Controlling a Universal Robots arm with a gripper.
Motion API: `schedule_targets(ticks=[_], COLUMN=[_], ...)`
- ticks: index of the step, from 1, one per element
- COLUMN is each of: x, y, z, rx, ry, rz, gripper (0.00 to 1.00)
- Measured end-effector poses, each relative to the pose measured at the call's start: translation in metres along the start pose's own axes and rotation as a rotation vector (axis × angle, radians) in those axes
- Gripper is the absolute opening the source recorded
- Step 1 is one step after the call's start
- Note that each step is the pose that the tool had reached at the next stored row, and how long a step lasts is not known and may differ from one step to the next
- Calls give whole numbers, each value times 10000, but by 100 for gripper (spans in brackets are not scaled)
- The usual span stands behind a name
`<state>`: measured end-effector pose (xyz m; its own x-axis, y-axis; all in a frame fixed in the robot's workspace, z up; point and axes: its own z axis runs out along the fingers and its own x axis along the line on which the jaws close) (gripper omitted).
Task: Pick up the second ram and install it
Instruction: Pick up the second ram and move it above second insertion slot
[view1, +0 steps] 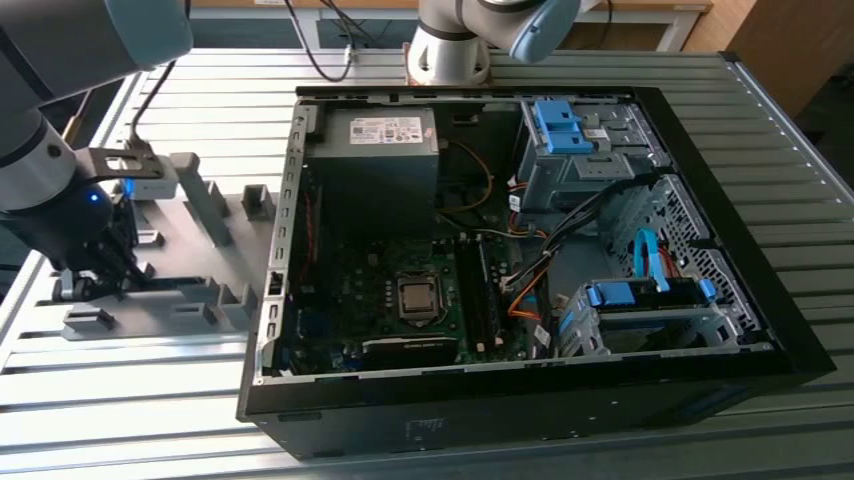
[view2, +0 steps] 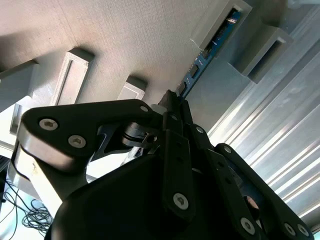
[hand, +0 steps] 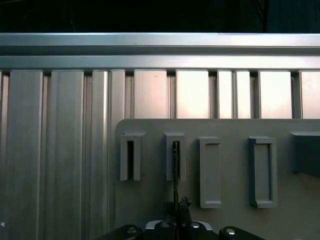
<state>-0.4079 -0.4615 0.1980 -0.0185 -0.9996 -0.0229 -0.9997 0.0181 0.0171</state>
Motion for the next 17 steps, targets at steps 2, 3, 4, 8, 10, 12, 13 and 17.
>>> schedule_targets(ticks=[2, 3, 4, 8, 10, 12, 13, 17], x=[-1, -1, -1, -3, -4, -4, -4, -4], y=[0, 1, 1, 2, 2, 2, 2, 3], z=[-27, -43, -58, -126, -156, -157, -157, -157], rx=[0, 0, 0, 0, 0, 1, 2, 0], ry=[0, 0, 0, 0, 0, -1, -2, -1], rz=[0, 0, 0, -1, 0, 0, 0, 0], gripper=[14, 14, 14, 14, 14, 14, 14, 14])
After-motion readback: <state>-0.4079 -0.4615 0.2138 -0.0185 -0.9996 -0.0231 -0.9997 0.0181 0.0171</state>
